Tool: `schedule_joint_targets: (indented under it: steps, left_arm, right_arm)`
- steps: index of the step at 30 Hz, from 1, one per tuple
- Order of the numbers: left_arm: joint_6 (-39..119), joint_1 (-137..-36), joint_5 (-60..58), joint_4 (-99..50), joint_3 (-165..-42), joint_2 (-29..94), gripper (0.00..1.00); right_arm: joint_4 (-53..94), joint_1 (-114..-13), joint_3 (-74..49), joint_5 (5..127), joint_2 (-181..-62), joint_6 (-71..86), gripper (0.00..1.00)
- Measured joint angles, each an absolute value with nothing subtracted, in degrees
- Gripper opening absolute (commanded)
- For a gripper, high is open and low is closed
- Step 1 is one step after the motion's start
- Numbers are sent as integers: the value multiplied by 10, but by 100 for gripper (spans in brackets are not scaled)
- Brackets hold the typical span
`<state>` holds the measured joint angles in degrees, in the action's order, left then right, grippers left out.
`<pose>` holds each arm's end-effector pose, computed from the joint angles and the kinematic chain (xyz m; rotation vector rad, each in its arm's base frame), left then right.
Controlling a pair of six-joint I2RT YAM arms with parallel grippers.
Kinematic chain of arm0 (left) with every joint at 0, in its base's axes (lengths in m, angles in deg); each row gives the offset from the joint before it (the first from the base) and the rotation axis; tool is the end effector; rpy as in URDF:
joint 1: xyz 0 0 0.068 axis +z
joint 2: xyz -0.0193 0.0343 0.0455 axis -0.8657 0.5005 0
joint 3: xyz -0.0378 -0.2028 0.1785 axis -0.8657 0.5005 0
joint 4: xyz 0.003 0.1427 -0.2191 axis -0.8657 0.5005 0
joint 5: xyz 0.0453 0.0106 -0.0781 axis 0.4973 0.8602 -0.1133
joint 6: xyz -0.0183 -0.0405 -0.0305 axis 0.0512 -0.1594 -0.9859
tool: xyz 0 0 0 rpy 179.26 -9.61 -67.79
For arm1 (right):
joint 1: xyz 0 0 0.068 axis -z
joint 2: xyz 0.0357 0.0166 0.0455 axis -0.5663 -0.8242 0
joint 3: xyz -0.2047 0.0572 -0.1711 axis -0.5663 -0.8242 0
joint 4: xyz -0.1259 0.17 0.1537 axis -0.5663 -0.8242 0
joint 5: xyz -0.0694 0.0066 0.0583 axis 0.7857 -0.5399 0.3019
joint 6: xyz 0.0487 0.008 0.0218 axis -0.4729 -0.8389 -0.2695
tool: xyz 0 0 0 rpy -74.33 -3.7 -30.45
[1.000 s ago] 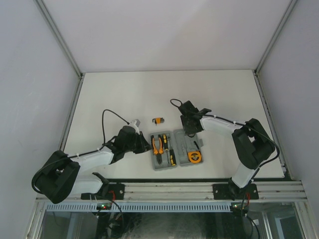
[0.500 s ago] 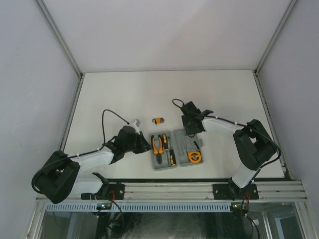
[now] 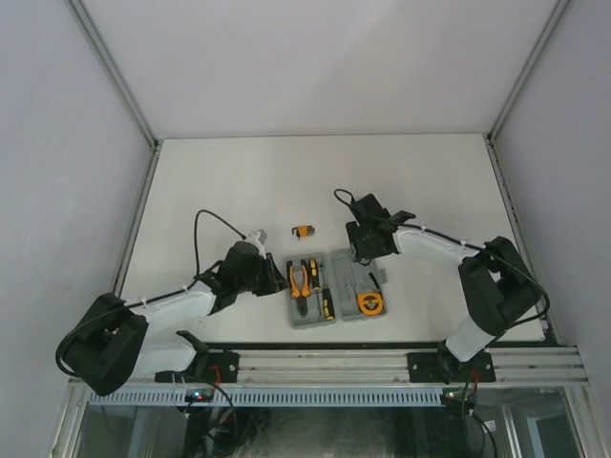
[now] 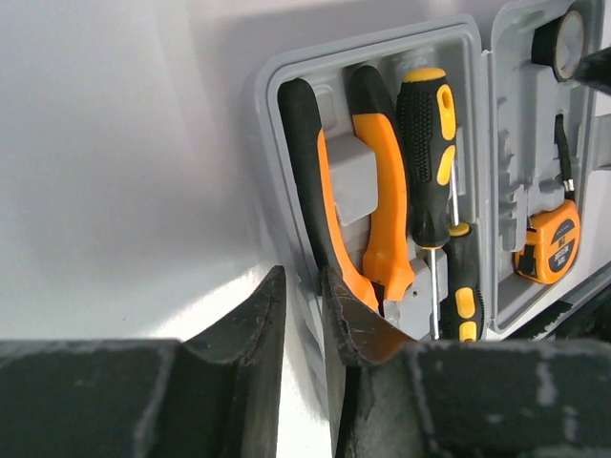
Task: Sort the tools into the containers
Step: Place the engineering item in the storage box.
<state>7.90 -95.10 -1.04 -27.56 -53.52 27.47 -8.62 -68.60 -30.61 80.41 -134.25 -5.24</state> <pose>0.1757 -0.1298 0.1453 -0.1116 2.4678 -0.8207 0.2637 0.1736 0.1810 -0.3065 2.6941 0.1173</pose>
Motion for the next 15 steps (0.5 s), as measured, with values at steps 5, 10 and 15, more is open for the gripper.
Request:
schedule_joint_targets:
  steps: [5, 10, 15]
  left_arm:
    - [89, -951, 4, -234, -548, 264, 34]
    - [95, -951, 19, -195, -569, 249, 36]
    - [109, -951, 41, -156, -609, 230, 38]
  right_arm:
    - [-87, -688, -306, 796, -1274, -45, 54]
    - [-85, -694, -306, 796, -1208, -43, 54]
    - [-71, -708, -339, 804, -1145, -46, 55]
